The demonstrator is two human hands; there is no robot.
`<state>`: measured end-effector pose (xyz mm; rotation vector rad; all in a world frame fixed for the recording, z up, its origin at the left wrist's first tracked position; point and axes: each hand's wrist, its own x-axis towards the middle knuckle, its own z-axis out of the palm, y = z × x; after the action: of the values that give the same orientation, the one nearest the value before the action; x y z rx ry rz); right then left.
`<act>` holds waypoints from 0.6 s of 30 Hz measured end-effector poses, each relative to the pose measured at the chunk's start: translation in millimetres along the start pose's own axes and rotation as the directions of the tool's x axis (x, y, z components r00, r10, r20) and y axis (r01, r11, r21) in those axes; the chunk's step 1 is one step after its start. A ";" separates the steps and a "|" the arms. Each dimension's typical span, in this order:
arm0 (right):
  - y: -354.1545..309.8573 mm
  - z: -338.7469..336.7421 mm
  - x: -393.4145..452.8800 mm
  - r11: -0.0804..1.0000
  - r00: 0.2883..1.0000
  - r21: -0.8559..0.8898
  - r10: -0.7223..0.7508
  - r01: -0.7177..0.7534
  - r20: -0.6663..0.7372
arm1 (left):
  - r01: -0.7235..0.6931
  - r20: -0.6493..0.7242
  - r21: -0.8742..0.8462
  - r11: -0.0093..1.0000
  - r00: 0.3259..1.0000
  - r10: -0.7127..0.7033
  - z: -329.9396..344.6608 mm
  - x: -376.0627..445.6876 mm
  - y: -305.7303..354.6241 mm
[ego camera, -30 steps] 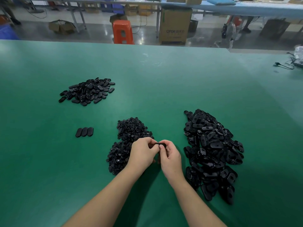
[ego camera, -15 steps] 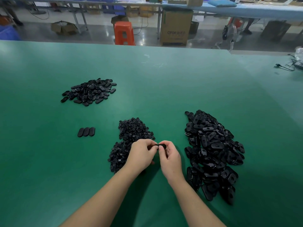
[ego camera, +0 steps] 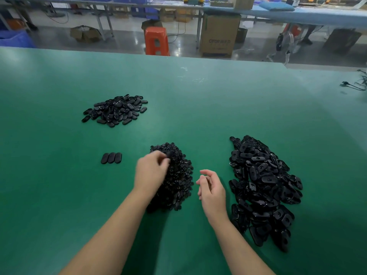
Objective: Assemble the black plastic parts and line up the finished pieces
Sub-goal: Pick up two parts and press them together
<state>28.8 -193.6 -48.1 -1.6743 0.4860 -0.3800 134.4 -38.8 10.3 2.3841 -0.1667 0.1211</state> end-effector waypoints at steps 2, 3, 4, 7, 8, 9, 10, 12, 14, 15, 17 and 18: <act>-1.5 0.2 -0.7 1.000 1.000 -0.022 -0.004 0.004 0.007 | 0.125 -0.067 0.011 0.992 0.990 -0.124 -16.2 13.2 -25.2; -2.3 0.1 -0.8 0.999 1.000 -0.034 -0.006 0.006 0.009 | 0.171 -0.087 0.037 0.985 0.982 -0.167 -22.8 18.0 -38.2; -2.8 0.3 -1.0 0.999 1.000 -0.044 -0.008 0.008 0.011 | 0.214 -0.095 0.063 0.975 0.974 -0.207 -27.9 21.7 -50.7; -3.6 0.5 -1.6 0.998 1.000 -0.064 -0.008 0.009 0.014 | 0.304 -0.069 0.076 0.950 0.952 -0.299 -34.9 27.7 -78.6; -3.5 0.8 -1.6 0.998 1.000 -0.069 -0.007 0.008 0.014 | 0.316 -0.063 0.061 0.947 0.948 -0.313 -36.3 29.0 -84.2; -3.4 1.0 -1.4 0.997 1.000 -0.073 -0.006 0.007 0.013 | 0.321 -0.068 0.045 0.946 0.946 -0.317 -37.6 30.1 -88.1; -3.2 1.2 -1.3 0.997 1.000 -0.079 -0.005 0.006 0.010 | 0.318 -0.081 0.040 0.947 0.946 -0.314 -38.7 31.2 -91.0; -3.1 1.5 -1.4 0.996 1.000 -0.088 -0.002 0.003 0.007 | 0.287 -0.118 0.075 0.955 0.954 -0.277 -39.7 30.9 -94.0; -3.2 1.4 -1.6 0.996 1.000 -0.094 -0.005 0.006 0.006 | 0.230 -0.164 0.173 0.958 0.966 -0.202 -39.4 26.7 -94.4; -3.4 1.5 -1.5 0.995 1.000 -0.095 -0.007 0.007 0.005 | 0.190 -0.185 0.247 0.950 0.972 -0.146 -38.9 23.4 -94.3; -3.6 2.1 -1.4 0.995 1.000 -0.100 -0.008 0.008 0.004 | 0.096 -0.196 0.366 0.926 0.980 -0.025 -36.1 16.8 -96.5; -3.7 2.5 -1.4 0.994 1.000 -0.105 -0.008 0.008 0.005 | 0.047 -0.177 0.406 0.913 0.984 0.028 -34.5 14.2 -98.4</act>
<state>29.3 -190.3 -44.8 -1.7790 0.5035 -0.3621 162.3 54.9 -28.8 2.7743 -0.0448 0.4008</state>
